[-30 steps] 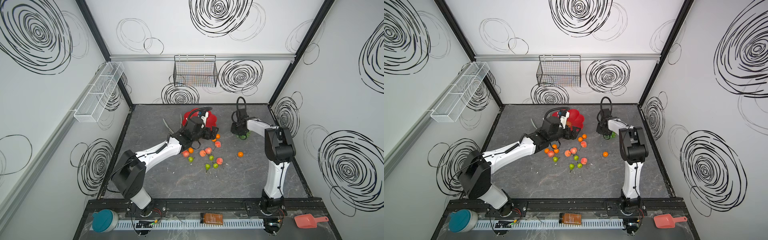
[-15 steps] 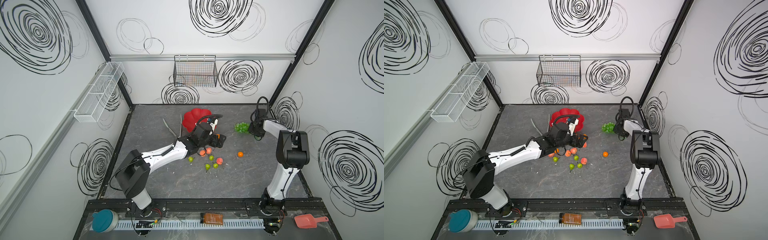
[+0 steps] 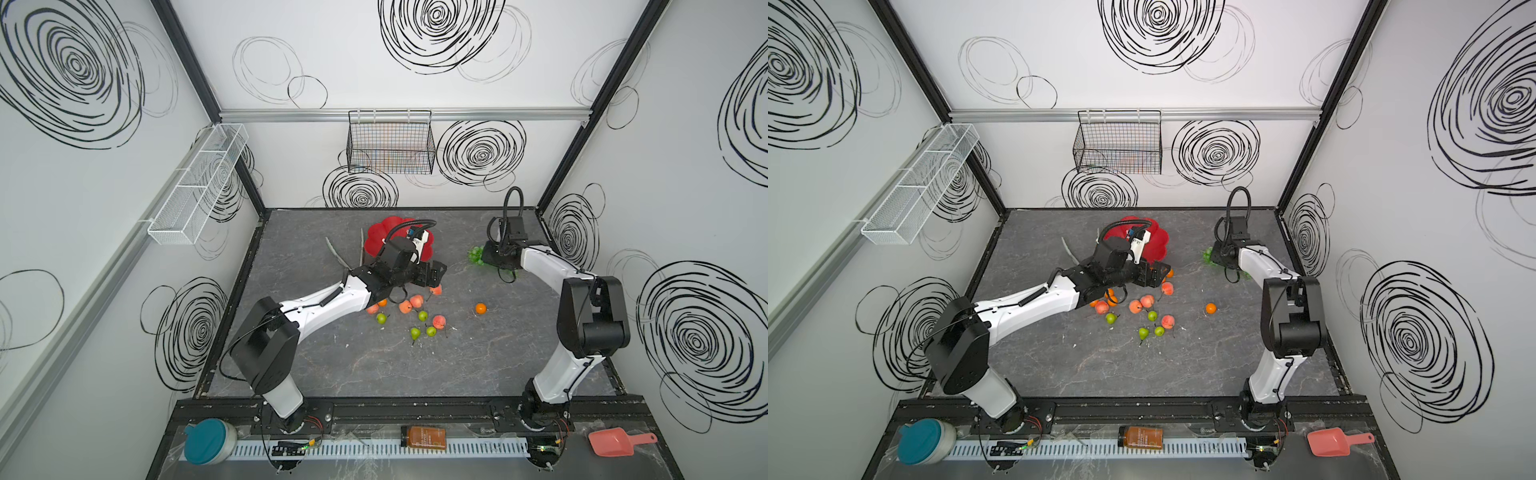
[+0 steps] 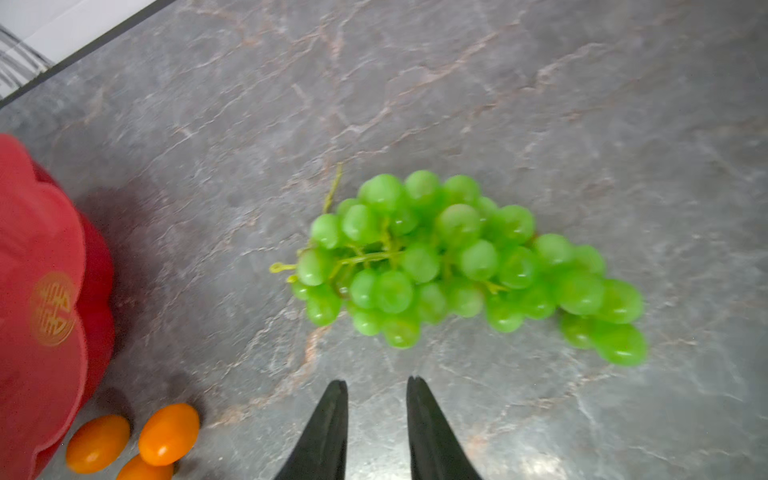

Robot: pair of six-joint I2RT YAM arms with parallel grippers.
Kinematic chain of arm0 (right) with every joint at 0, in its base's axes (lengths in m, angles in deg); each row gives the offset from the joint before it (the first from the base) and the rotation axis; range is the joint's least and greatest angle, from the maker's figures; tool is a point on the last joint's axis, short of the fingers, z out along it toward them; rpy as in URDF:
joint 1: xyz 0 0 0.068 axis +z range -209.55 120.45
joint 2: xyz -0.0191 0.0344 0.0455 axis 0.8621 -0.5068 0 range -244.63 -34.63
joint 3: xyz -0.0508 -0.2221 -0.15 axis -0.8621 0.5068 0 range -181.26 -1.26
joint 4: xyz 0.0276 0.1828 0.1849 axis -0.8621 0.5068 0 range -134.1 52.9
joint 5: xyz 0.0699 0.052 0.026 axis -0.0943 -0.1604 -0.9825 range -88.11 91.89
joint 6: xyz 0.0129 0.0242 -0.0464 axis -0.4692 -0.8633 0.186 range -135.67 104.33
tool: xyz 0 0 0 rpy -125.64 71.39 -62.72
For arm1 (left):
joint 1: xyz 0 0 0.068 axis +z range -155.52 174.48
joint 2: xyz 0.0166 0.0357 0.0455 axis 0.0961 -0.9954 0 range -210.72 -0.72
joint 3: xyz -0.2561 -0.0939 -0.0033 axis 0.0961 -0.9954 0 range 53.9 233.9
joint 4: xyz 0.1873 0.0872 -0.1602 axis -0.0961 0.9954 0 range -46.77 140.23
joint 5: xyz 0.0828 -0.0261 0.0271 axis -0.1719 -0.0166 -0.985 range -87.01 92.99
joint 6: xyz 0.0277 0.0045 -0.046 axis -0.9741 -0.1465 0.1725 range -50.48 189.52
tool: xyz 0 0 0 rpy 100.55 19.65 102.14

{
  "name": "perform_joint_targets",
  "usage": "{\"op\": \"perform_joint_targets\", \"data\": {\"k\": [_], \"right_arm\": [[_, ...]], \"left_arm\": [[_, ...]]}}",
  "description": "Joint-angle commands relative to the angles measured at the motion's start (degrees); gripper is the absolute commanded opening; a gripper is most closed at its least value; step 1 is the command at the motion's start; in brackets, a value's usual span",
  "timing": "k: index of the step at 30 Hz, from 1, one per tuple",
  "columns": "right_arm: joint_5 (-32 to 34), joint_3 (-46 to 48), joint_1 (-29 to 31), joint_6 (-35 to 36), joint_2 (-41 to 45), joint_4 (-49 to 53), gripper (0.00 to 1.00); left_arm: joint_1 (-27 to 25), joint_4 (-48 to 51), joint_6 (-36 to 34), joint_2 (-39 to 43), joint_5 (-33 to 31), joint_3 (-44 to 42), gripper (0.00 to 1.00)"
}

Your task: Place and organize the fake fruits in the fruit bowl

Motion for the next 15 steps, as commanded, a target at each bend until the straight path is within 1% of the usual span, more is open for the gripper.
{"op": "perform_joint_targets", "data": {"k": [1, 5, 9, 15], "right_arm": [[6.0, -5.9, 3.9, 4.8, -3.5, 3.2, 0.29], [18.6, -10.5, 10.1, 9.3, -7.3, 6.0, 0.31], [28.0, -15.8, 13.6, 13.8, -11.7, 9.6, 0.32], [35.7, -26.0, 15.6, 15.4, -19.7, 16.4, 0.35]], "left_arm": [[3.2, -2.1, 0.4, 1.6, 5.0, 0.8, 0.96], [7.5, -4.4, 3.0, 2.3, 7.6, -0.4, 0.96], [11.6, -5.5, 5.2, 2.7, 9.7, -0.8, 0.96], [17.3, -8.4, 8.2, 4.2, 12.1, -2.8, 0.96]]}}
